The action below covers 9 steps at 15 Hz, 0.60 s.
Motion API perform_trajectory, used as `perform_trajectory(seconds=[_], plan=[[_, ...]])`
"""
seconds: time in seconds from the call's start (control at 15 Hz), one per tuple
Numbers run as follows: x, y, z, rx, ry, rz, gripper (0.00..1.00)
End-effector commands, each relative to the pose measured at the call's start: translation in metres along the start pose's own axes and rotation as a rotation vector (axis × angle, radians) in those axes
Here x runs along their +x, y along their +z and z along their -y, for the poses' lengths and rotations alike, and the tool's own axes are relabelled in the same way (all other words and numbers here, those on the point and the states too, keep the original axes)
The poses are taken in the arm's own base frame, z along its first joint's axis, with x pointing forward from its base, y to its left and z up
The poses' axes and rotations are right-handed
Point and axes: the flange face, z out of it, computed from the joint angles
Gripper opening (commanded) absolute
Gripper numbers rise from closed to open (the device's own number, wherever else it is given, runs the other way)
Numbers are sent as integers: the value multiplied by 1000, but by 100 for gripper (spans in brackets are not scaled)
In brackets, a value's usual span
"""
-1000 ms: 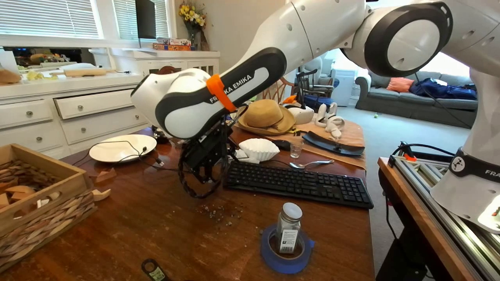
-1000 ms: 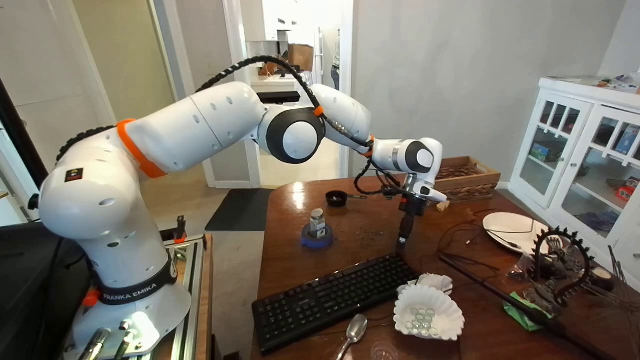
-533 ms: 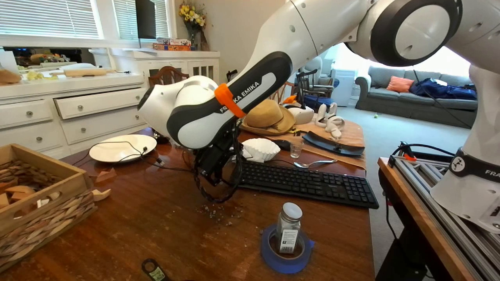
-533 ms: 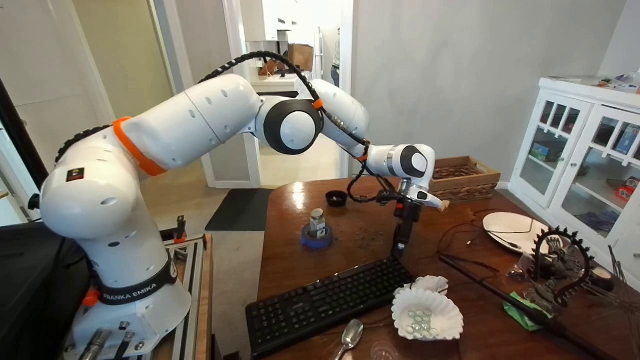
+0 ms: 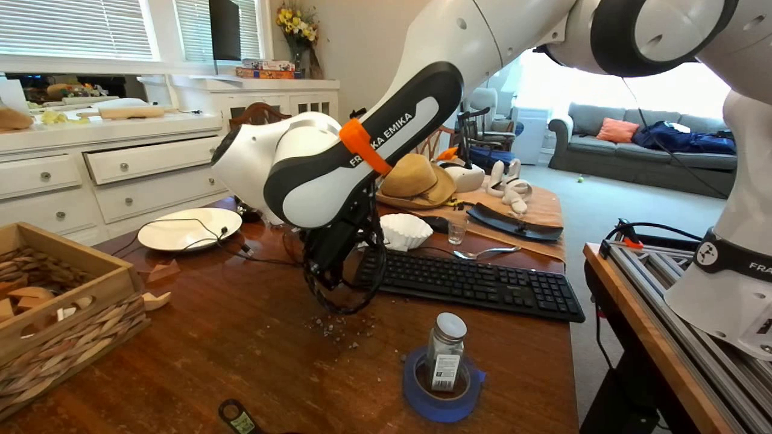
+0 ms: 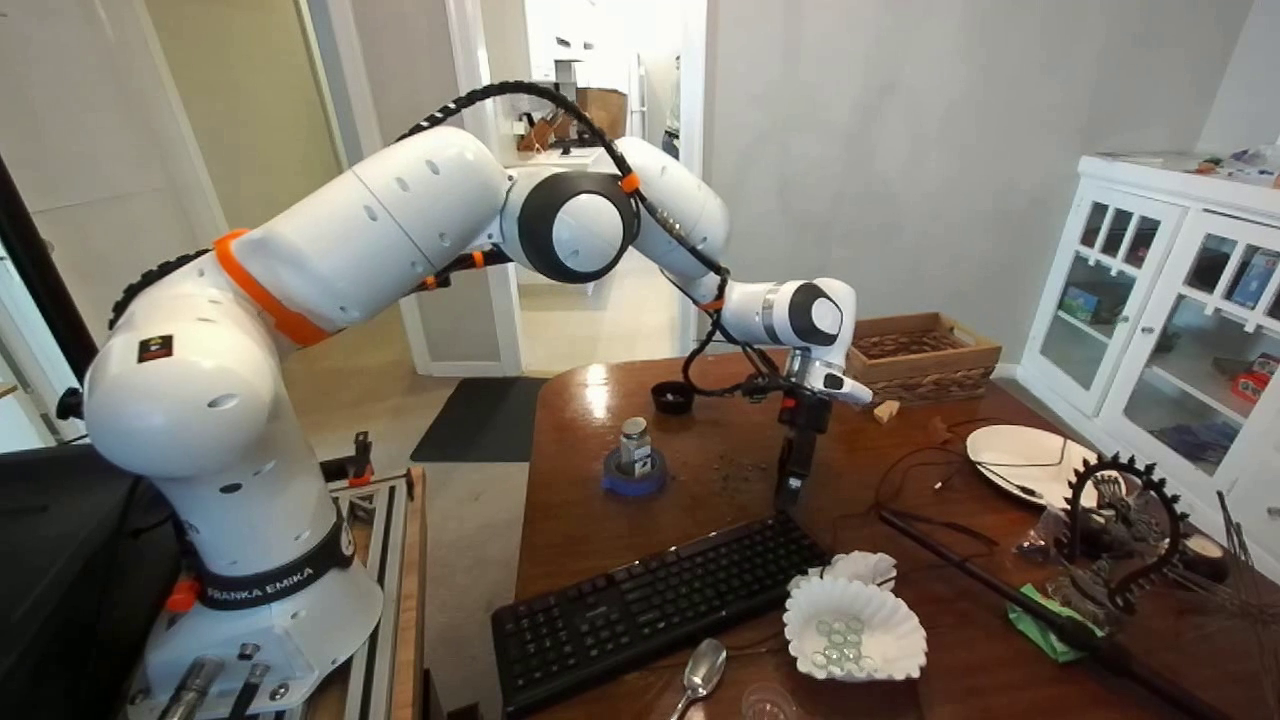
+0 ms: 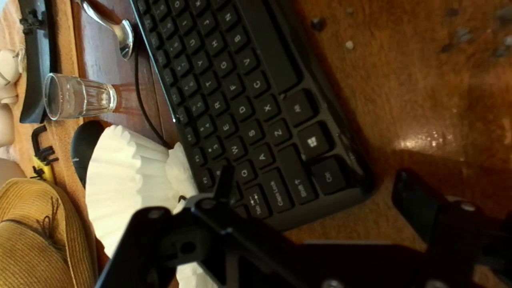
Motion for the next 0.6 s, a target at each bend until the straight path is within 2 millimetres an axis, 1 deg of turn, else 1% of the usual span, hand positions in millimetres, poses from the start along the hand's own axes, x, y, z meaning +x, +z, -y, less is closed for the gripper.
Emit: perform_trajectory(seconds=[0.0,0.13,0.33,0.4,0.53], plan=[[-18,-5,-5,3,-43,-1,100],[-22,3,-11,-34,-62,12,100],[-21,20,-23,-62,-94,10,100],[-20,23,-27,-48,-118,-19,100],[-14,21,-33,27,-121,-92,100]])
